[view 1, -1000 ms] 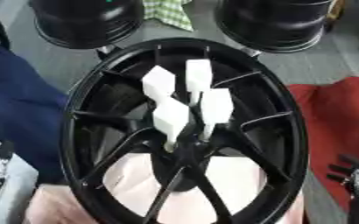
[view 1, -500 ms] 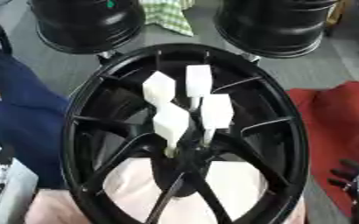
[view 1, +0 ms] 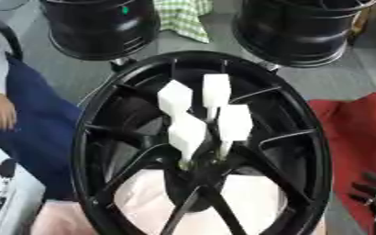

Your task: Pull the pin out of the wheel hub.

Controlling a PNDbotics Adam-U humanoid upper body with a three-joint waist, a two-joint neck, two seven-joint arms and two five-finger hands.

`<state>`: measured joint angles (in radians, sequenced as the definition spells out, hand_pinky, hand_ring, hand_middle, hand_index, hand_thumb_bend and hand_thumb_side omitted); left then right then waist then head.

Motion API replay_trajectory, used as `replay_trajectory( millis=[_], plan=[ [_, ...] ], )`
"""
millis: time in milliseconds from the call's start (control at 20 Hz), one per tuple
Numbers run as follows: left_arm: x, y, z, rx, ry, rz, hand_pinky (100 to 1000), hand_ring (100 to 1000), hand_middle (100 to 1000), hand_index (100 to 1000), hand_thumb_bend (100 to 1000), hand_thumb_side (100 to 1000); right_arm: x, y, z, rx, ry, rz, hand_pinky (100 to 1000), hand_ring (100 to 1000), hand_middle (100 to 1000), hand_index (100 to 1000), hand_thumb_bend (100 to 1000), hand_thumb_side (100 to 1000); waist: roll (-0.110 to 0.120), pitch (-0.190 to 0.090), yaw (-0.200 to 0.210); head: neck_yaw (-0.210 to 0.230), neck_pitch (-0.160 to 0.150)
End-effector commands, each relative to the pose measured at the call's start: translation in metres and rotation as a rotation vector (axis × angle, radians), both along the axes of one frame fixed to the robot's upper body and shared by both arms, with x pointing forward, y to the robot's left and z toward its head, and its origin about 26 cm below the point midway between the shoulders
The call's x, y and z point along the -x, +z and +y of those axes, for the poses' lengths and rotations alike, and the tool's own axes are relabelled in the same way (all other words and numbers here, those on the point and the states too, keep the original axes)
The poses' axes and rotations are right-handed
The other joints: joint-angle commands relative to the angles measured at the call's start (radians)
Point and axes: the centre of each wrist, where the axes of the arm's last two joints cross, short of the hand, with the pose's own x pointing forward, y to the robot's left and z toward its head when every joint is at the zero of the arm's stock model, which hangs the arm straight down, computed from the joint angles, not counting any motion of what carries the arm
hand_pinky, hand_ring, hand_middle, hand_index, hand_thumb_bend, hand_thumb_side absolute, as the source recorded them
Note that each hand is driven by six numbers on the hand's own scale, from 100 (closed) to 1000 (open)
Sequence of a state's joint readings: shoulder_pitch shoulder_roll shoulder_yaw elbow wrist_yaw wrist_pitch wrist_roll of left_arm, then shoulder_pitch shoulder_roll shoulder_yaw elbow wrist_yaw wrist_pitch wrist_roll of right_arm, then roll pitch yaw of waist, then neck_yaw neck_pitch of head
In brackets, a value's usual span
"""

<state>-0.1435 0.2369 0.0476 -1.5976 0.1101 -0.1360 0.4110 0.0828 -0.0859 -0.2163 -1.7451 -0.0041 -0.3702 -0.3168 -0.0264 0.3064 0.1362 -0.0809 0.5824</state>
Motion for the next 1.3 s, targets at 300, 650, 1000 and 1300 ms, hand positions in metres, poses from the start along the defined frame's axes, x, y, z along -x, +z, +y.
replay_trajectory(
  millis=[300, 650, 1000, 1300],
  plan=[
    [0.003, 0.017, 0.014, -0.040, 0.044, -0.045, 704, 510, 545, 756, 689, 466, 0.026, 0.054, -0.005, 0.159, 0.057, -0.109, 623, 714, 756, 755, 100, 739, 0.008, -0.041, -0.023, 0.020, 0.018],
    [0.018, 0.057, 0.011, -0.083, 0.038, -0.129, 707, 518, 550, 756, 691, 464, 0.043, 0.047, -0.016, 0.328, 0.081, -0.100, 638, 727, 759, 764, 100, 881, 0.014, -0.059, -0.046, 0.030, 0.038],
    [0.035, 0.082, 0.007, -0.126, 0.026, -0.158, 710, 524, 554, 756, 690, 463, 0.075, 0.037, -0.040, 0.623, 0.188, -0.072, 666, 732, 758, 771, 100, 631, 0.012, -0.061, -0.070, 0.037, 0.068],
    [0.045, 0.091, 0.010, -0.165, 0.039, -0.154, 710, 524, 555, 755, 694, 463, 0.101, 0.044, -0.073, 0.860, 0.269, 0.010, 706, 741, 753, 781, 100, 527, 0.006, -0.048, -0.089, 0.035, 0.119]
  ],
)
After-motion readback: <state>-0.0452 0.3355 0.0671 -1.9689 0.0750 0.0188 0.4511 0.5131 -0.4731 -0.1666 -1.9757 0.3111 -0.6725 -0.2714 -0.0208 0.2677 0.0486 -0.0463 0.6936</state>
